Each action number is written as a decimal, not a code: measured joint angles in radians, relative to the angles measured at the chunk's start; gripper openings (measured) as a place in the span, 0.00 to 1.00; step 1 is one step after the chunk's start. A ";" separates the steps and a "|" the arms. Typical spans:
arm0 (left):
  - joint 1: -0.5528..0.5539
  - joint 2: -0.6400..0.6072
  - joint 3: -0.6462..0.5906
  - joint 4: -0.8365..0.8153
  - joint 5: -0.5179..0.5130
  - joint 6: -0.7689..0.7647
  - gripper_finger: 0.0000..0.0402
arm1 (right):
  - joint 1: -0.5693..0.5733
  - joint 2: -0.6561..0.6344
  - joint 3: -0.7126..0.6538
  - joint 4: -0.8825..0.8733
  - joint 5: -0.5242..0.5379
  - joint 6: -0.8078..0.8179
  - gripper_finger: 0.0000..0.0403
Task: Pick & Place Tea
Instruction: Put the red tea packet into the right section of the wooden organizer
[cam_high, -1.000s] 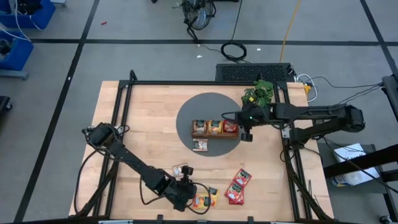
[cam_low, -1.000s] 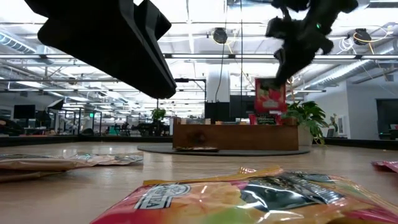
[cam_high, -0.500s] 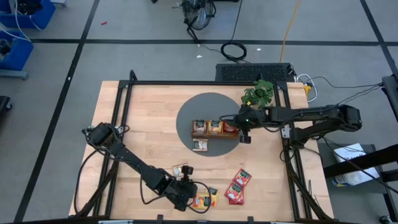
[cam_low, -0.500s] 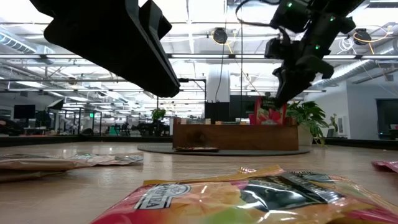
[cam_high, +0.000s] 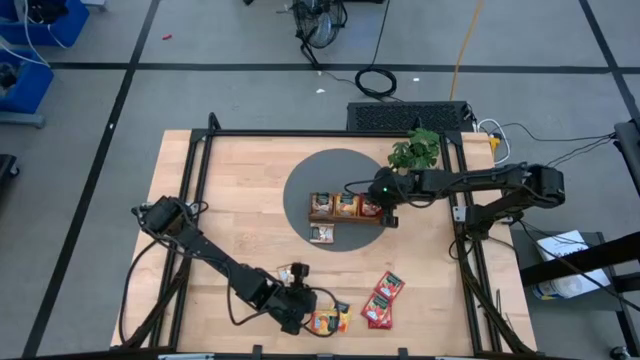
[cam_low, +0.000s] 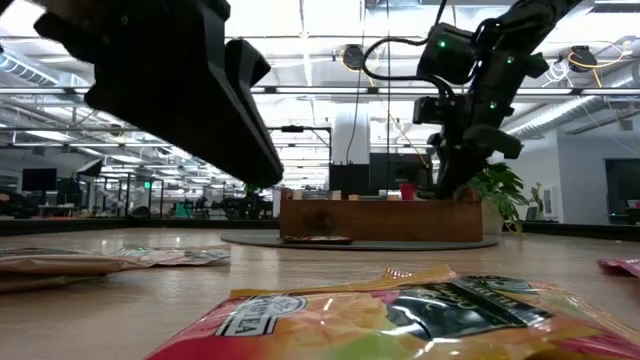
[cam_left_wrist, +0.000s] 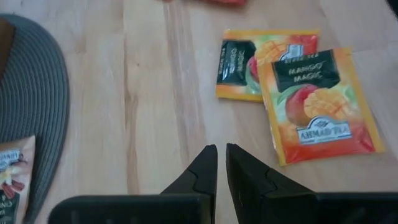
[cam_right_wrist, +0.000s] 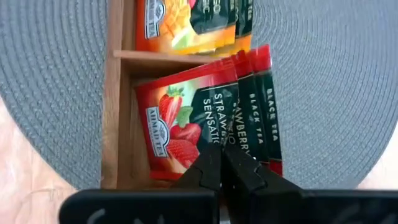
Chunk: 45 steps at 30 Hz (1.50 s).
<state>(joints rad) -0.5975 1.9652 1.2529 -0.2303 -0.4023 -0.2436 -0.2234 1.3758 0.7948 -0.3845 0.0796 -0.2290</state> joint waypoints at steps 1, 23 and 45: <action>0.001 0.000 0.000 -0.002 0.000 -0.002 0.10 | 0.000 0.000 0.000 0.018 -0.002 0.000 0.00; -0.123 -0.080 -0.001 -0.268 -0.309 -0.179 0.10 | 0.062 -0.143 0.000 0.153 0.080 0.112 0.33; -0.111 -0.087 -0.001 -0.341 -0.404 -0.292 0.10 | 0.158 -0.031 0.000 0.325 0.049 0.078 0.11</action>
<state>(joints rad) -0.7090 1.8782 1.2518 -0.5712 -0.8065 -0.5360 -0.0656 1.3447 0.7952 -0.0597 0.1287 -0.1505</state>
